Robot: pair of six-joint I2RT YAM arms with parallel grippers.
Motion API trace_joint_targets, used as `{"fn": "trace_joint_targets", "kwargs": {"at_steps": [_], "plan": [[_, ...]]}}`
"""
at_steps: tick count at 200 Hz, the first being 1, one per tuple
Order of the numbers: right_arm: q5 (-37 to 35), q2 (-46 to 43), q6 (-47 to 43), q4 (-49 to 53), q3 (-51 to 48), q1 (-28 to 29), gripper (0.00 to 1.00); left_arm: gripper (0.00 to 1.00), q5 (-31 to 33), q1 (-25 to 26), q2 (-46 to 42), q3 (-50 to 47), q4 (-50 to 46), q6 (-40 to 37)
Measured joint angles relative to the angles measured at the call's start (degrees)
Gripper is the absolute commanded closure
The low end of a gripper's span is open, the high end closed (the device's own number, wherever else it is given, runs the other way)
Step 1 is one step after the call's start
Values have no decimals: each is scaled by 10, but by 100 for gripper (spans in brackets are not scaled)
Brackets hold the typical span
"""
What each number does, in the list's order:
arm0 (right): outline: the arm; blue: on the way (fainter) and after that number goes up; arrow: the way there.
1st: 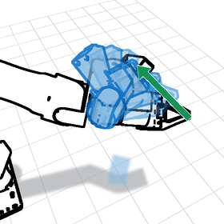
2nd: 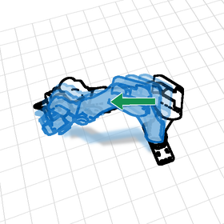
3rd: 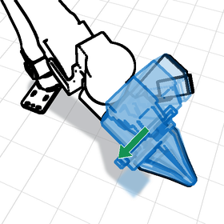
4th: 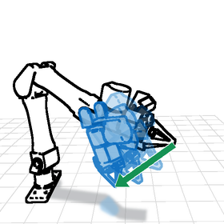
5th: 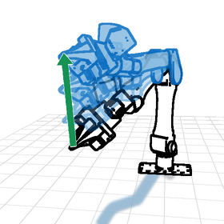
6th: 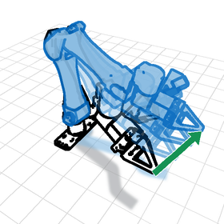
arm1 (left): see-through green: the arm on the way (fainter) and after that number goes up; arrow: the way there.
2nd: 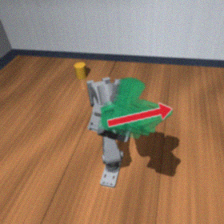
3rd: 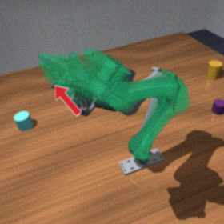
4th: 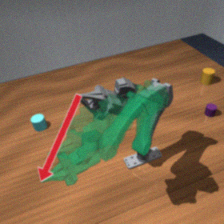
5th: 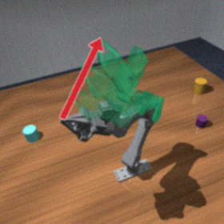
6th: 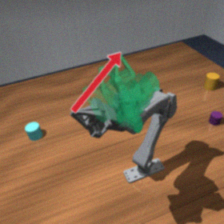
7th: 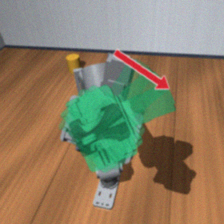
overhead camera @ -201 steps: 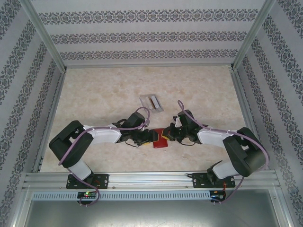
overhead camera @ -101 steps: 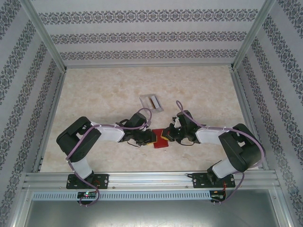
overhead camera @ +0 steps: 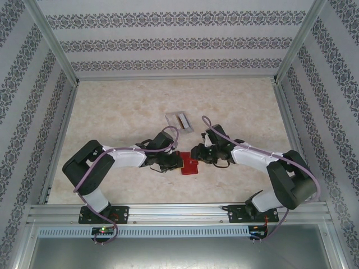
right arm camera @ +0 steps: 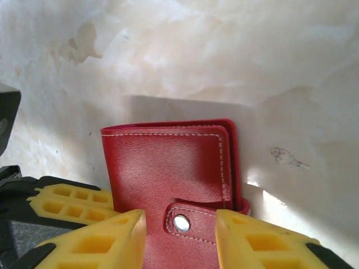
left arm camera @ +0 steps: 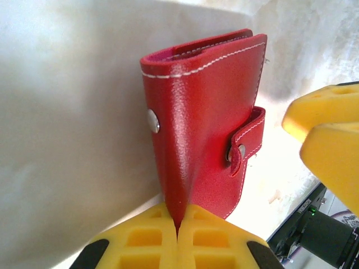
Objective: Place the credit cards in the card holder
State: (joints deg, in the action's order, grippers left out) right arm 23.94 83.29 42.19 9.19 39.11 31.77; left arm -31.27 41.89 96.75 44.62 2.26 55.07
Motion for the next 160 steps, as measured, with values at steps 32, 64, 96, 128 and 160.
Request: {"fn": "trace_joint_targets", "kwargs": {"at_steps": [32,64,96,128,160], "plan": [[-33,20,-20,35,35,47,58,100,0,0,-14,0,-11,5],[-76,62,-23,59,66,87,61,100,4,0,-37,0,-38,5],[-129,71,-31,82,86,107,82,100,9,0,-55,0,-51,5],[-151,68,-31,86,93,112,100,100,16,0,-63,-1,-53,5],[-150,38,-23,82,77,105,100,100,18,0,-70,-1,-55,5]]}}
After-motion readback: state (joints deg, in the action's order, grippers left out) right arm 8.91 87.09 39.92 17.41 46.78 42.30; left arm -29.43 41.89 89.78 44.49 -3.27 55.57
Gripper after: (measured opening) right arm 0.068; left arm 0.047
